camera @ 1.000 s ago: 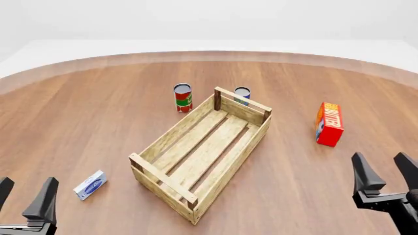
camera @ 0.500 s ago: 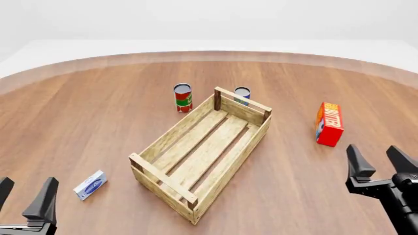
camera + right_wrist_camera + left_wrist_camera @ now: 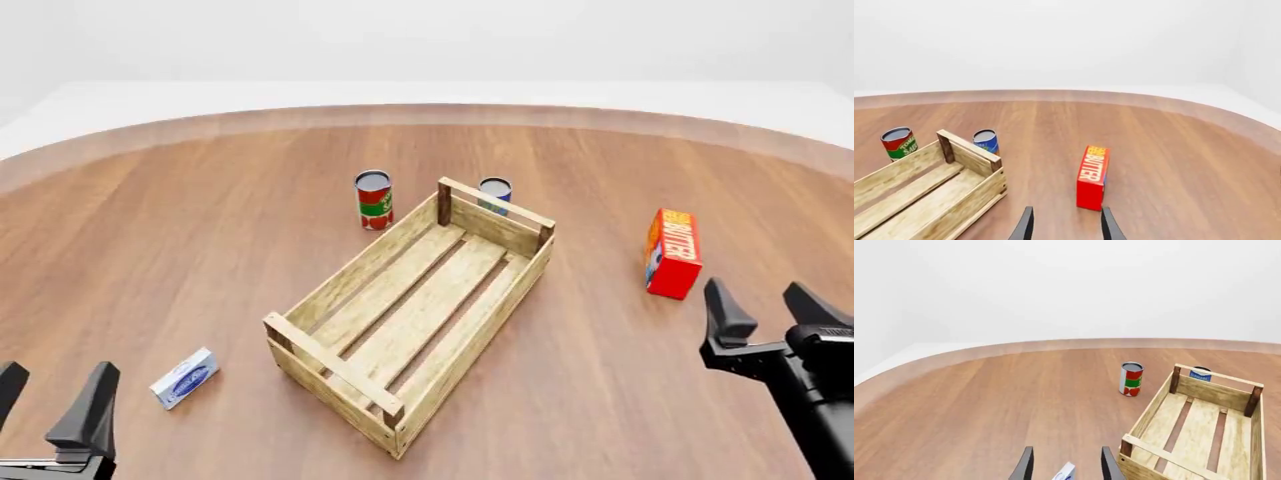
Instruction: Pick up the butter and put it in the tray.
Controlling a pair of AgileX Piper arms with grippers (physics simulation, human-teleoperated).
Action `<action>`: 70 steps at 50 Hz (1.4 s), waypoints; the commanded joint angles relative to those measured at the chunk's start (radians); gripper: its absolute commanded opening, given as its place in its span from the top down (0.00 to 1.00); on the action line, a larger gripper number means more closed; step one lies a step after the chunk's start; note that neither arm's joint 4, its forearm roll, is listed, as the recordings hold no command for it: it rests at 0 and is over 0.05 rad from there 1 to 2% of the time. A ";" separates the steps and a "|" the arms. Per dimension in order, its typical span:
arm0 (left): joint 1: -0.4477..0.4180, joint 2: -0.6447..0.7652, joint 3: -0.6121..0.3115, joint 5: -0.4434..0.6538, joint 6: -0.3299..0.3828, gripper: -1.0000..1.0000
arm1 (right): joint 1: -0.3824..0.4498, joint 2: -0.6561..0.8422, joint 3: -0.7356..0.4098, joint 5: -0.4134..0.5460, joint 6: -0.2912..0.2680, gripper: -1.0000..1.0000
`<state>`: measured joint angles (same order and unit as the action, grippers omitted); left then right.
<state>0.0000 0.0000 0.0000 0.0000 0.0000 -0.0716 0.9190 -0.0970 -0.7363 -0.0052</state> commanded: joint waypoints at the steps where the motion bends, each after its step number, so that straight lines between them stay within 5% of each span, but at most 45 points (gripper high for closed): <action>1: 0.000 0.000 0.000 0.000 0.000 0.00 | -0.017 0.076 -0.034 -0.035 0.003 0.00; 70: 0.000 0.000 0.000 0.000 0.000 0.00 | -0.085 0.492 -0.197 -0.250 0.012 0.00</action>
<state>0.0000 0.0000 0.0000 0.0000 0.0000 -0.1519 1.3615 -0.2715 -0.9622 0.0089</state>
